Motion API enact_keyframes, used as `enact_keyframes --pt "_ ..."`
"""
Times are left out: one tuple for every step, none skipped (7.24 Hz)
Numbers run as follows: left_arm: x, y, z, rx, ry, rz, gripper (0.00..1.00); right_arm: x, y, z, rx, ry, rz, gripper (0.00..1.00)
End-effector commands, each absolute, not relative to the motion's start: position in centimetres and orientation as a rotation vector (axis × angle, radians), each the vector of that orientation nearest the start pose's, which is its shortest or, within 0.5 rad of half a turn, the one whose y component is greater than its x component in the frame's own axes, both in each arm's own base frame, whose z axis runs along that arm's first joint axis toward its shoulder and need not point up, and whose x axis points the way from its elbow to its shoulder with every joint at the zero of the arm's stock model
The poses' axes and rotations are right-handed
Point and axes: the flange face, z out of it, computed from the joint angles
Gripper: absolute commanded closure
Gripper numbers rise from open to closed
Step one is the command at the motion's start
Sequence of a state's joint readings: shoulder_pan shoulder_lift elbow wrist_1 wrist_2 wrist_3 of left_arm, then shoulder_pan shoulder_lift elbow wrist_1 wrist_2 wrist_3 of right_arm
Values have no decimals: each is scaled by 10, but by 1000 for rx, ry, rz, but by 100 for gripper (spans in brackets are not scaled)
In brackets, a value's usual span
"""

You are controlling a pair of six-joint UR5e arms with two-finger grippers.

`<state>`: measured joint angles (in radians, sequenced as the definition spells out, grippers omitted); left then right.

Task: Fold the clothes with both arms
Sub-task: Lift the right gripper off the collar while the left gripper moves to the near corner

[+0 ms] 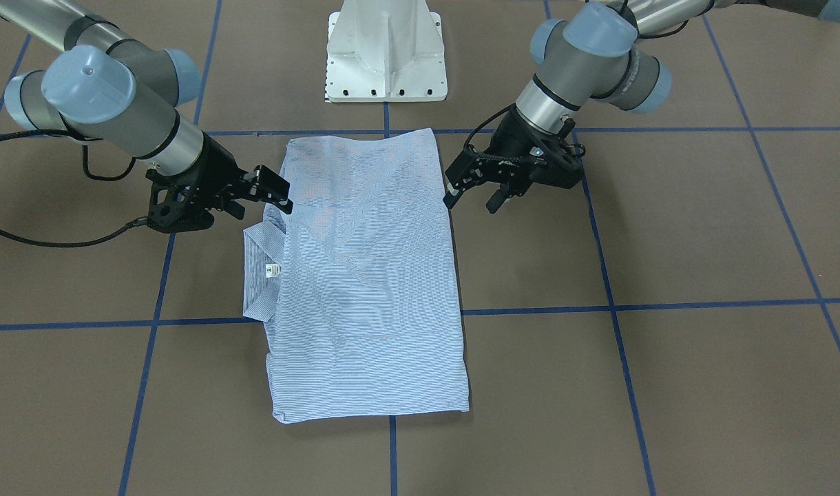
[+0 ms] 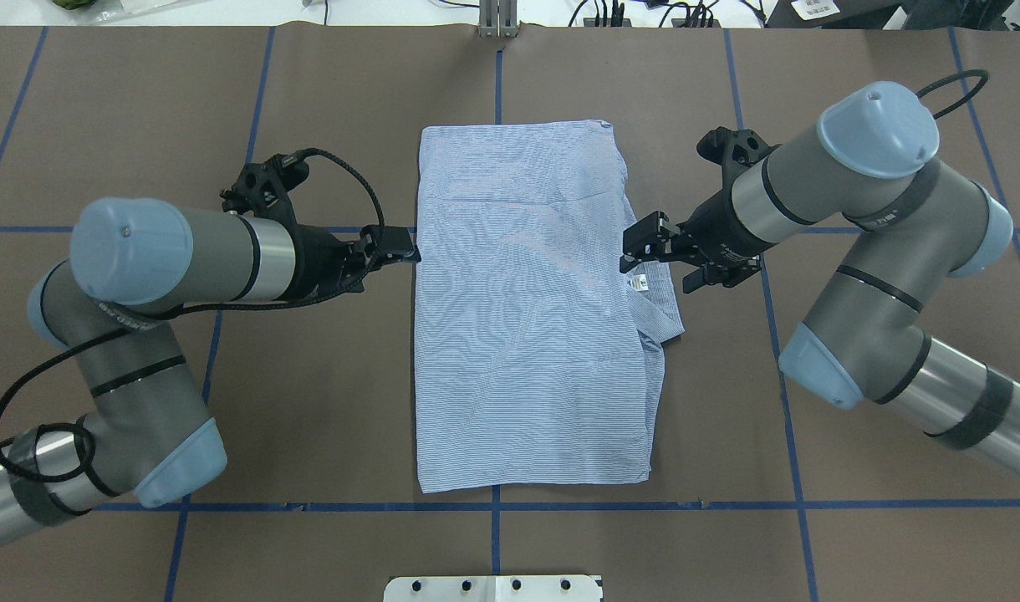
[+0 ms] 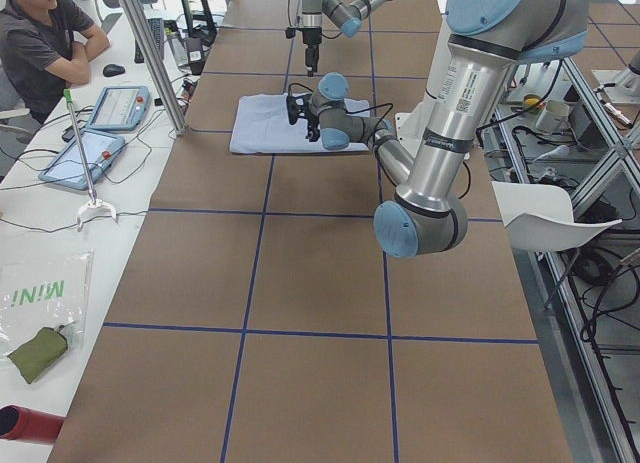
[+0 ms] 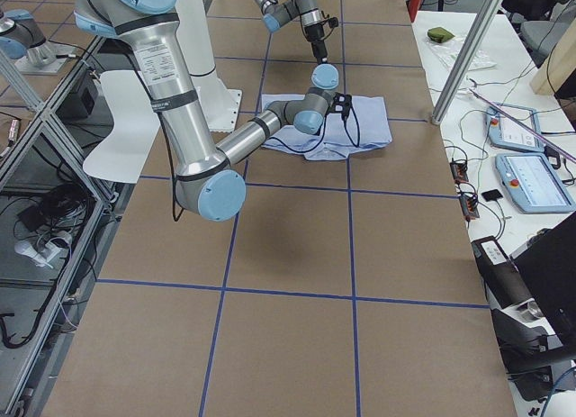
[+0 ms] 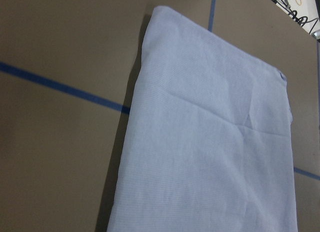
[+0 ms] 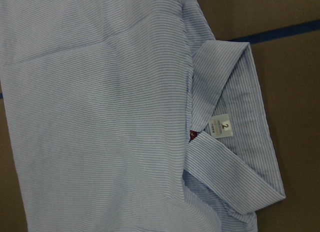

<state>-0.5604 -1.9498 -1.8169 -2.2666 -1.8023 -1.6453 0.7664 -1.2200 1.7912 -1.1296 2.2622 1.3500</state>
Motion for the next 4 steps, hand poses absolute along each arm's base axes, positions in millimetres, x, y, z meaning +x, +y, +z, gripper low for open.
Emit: enact_keyframes --pt "476 -355 263 -20 1332 -408 0 -358 -442 319 -118 -1121 151 0" --pt "489 -336 263 -82 1332 -424 0 -356 -440 320 -118 -1120 152 0" --pt "503 -316 263 -138 1327 -428 0 -356 -439 320 -119 -1120 151 0" --pt "516 -298 262 -167 1323 -442 1 -356 -439 320 -119 -1120 151 0"
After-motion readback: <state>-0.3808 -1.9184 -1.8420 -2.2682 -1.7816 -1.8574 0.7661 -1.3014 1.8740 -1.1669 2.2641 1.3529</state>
